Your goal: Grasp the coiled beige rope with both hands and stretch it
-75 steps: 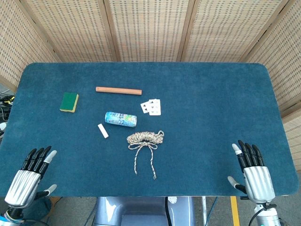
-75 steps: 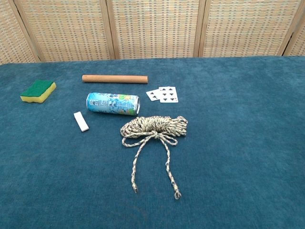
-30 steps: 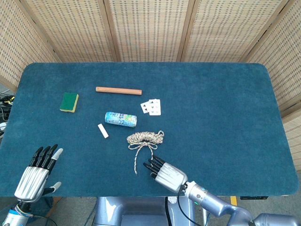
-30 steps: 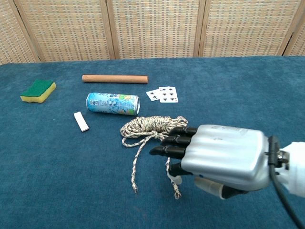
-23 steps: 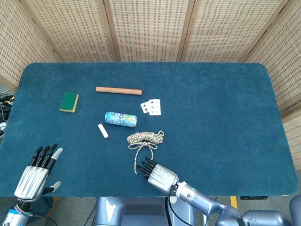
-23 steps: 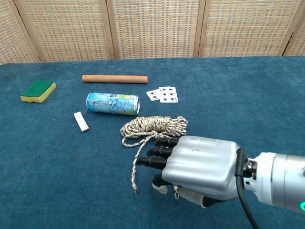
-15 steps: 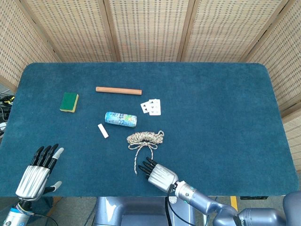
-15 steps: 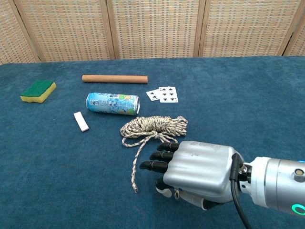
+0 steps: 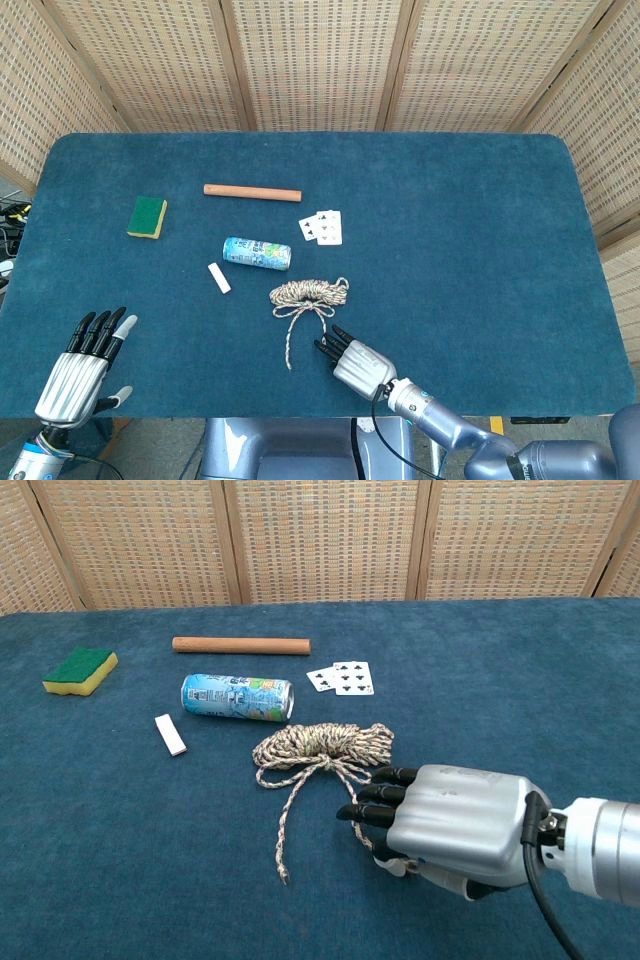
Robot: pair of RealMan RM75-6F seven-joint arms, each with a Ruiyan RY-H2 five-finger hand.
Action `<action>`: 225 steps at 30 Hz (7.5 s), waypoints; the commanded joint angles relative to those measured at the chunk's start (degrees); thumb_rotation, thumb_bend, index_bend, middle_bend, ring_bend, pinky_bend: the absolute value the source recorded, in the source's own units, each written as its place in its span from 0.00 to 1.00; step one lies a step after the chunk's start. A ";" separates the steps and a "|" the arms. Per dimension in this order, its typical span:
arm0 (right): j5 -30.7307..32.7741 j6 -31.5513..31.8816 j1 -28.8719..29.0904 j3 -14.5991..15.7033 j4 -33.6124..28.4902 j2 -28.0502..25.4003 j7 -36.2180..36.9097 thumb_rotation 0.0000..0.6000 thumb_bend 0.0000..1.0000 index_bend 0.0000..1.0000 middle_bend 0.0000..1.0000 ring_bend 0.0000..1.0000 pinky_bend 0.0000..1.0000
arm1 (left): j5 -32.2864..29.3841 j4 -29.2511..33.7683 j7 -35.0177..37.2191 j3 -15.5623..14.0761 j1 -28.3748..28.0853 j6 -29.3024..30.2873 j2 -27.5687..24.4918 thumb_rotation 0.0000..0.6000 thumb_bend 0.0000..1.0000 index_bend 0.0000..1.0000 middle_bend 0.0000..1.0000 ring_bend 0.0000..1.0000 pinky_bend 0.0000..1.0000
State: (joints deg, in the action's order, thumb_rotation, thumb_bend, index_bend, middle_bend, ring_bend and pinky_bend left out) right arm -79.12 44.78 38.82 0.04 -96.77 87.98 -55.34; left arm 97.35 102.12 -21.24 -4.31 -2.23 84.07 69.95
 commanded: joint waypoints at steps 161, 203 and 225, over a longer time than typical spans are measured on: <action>3.70 11.11 2.59 -3.70 20.26 9.44 17.54 1.00 0.43 0.64 0.00 0.00 0.00 | 2.98 -31.31 -8.78 2.38 -39.39 -29.52 33.86 1.00 0.36 0.55 0.00 0.00 0.00; 1.60 14.26 1.14 -4.15 19.60 6.21 18.96 1.00 0.43 0.66 0.00 0.00 0.00 | -2.09 -26.13 -10.14 2.90 -35.51 -22.30 23.63 1.00 0.47 0.66 0.00 0.00 0.00; 5.03 20.62 -6.04 -4.21 18.58 -4.95 19.59 1.00 0.43 0.66 0.00 0.00 0.00 | -5.66 -36.44 9.59 1.86 -26.56 -12.50 11.71 1.00 0.47 0.67 0.00 0.00 0.00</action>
State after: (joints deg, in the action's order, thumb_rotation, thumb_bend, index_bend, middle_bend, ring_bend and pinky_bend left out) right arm -74.14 65.28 32.96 -4.28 -78.35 83.22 -35.87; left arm 91.83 66.66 -12.71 -2.17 -29.47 71.00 81.97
